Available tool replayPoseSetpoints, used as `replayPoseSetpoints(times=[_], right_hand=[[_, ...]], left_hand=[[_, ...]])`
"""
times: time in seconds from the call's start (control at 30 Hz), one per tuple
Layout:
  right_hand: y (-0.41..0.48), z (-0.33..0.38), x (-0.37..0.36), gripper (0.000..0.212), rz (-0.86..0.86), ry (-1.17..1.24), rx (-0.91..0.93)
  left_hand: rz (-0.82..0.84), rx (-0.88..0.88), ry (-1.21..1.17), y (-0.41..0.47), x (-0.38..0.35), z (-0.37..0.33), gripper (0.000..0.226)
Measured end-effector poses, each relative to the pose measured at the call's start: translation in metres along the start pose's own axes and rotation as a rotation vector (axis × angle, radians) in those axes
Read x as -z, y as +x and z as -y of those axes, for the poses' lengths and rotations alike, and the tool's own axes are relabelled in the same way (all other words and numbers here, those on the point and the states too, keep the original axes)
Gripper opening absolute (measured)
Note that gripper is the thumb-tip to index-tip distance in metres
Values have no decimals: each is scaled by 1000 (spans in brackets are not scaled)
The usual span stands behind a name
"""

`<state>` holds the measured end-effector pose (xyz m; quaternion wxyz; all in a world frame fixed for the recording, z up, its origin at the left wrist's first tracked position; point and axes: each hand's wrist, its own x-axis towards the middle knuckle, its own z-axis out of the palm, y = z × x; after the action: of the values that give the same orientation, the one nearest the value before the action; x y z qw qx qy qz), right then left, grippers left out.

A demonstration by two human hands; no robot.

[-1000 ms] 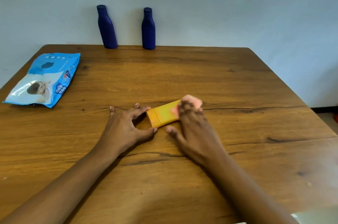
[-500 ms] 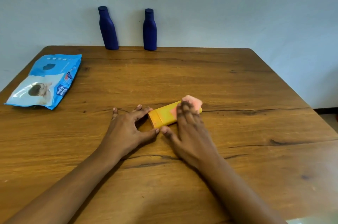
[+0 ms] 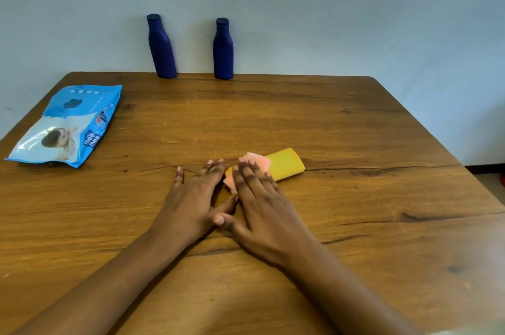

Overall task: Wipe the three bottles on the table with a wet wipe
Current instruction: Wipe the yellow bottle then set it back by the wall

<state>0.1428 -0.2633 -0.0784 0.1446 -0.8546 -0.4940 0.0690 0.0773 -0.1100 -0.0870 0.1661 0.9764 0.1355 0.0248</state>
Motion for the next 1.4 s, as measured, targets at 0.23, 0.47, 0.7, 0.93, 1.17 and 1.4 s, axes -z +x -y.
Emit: replayPoseSetpoints(times=[0.23,0.47,0.7,0.93,1.17,1.4], right_hand=[[2,-41,10,90,-64,-44,-259],[-1,-9,1,80,5,16,-9],[-6,-35,13,74,18,-1,-123],[-16,-50,14,76,16,-22,-134],[0,-31,21,64,97,-2,14],[1,-56,24,51,48,-31,12]], left_hand=[[-46,-9,3,-1,-1,-2,95],[-38,-10,-67,1,0,1,97],[-57,0,-53,0,-1,0,94],[-55,7,-65,-1,-1,0,97],[-37,9,-108,-1,1,0,93],[-34,0,-86,-4,2,1,98]])
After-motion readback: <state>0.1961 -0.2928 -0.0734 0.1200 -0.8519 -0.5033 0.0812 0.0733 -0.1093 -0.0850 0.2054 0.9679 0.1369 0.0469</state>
